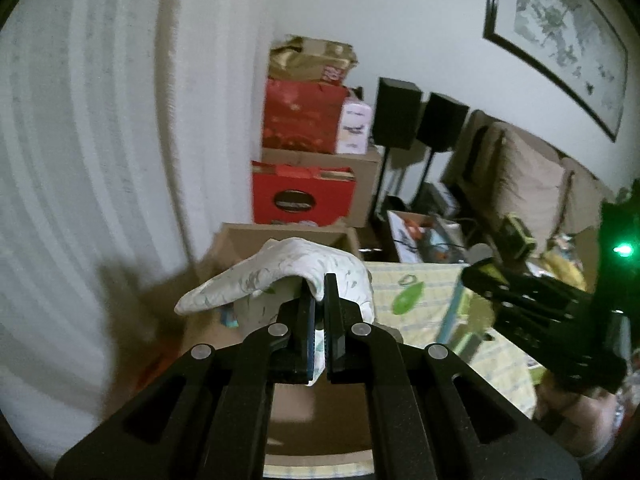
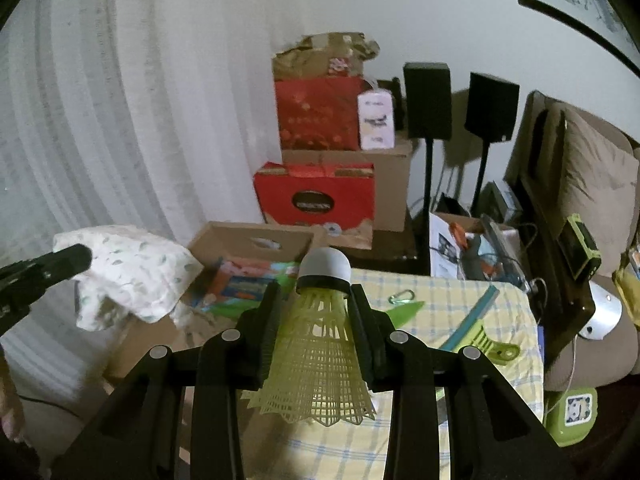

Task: Organize objects
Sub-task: 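Carry the cloth bag and shuttlecock over the cardboard box with both grippers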

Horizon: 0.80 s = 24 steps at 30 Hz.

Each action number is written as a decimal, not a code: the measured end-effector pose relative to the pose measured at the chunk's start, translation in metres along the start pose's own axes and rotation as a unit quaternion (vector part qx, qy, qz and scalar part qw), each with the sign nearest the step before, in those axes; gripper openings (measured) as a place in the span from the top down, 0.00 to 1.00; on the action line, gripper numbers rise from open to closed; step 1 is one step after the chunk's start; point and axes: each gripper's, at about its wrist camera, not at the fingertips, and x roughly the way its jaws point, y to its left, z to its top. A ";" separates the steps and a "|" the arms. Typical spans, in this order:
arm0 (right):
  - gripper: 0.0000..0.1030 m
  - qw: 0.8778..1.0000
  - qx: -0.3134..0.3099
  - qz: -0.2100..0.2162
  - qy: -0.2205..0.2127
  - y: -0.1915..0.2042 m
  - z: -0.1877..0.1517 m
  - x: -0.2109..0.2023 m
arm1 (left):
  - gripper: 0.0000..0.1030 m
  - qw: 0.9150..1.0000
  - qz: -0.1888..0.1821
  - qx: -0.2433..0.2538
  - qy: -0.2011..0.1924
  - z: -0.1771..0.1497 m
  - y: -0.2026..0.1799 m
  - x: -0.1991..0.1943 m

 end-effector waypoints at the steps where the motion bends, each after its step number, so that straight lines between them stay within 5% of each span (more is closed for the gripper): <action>1: 0.67 1.000 -0.003 0.001 -0.002 0.004 0.000 -0.001 | 0.97 1.000 0.008 0.001 -0.003 -0.001 0.002 -0.001; 24: 0.67 0.998 -0.024 0.043 0.037 0.084 -0.035 0.036 | 0.97 0.997 0.054 -0.031 0.049 -0.053 0.073 0.042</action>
